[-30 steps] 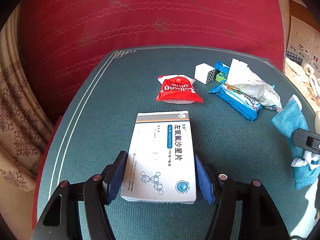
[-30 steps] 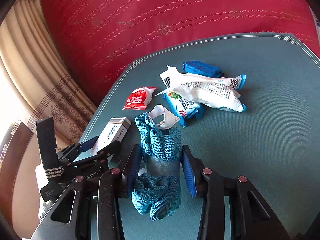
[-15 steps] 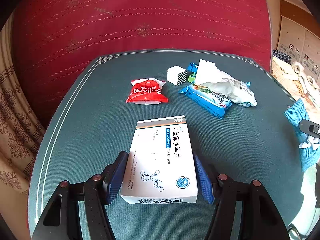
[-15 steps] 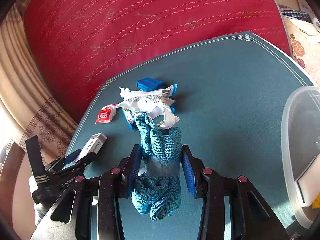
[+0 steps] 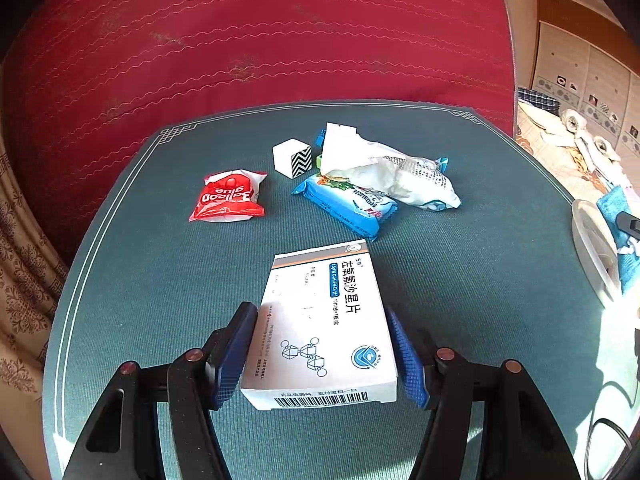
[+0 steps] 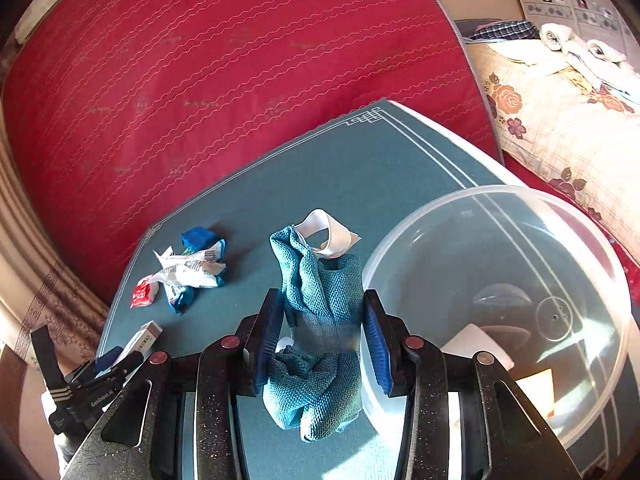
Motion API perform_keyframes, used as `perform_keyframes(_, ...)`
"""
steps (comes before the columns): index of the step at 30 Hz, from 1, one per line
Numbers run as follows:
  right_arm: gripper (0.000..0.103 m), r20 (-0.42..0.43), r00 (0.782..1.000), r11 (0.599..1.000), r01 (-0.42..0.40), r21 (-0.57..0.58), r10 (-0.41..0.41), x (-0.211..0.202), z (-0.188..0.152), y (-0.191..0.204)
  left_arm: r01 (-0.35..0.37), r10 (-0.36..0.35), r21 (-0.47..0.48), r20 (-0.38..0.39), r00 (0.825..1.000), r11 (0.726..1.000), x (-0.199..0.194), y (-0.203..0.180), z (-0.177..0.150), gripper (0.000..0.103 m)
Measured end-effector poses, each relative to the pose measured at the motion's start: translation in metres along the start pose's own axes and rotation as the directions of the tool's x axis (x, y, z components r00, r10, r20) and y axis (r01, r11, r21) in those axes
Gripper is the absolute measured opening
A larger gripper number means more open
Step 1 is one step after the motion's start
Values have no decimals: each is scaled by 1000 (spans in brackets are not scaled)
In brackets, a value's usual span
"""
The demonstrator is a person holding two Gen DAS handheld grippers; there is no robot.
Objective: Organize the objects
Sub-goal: 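Carry the blue cloth and medicine box over the clear basin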
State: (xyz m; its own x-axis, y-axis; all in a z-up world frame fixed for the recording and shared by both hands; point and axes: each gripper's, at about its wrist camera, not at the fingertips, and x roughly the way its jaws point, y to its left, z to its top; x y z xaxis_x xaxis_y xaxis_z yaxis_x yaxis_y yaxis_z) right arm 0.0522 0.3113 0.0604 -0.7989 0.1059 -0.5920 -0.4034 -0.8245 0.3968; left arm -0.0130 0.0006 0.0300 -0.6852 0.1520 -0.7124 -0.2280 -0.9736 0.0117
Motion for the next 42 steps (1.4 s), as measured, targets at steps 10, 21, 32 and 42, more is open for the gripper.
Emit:
perform_keyframes(10, 41, 60, 985, 982, 155, 103, -162, -26, 8, -69, 36, -37, 56, 25, 999, 998, -10, -38, 10, 68)
perform_keyframes(21, 50, 76, 951, 947, 288, 142, -301, -36, 4, -113, 91, -93, 98, 23, 995, 991, -12, -75, 18, 68)
perform_keyframes(32, 50, 112, 947, 947, 284, 148, -302, -51, 0, -121, 149, -158, 172, 39, 987, 974, -17, -123, 33, 68)
perform_keyframes(42, 51, 155, 944, 956, 280, 92, -292, -61, -2, -114, 248, -274, 284, 56, 960, 926, -22, -194, 55, 68)
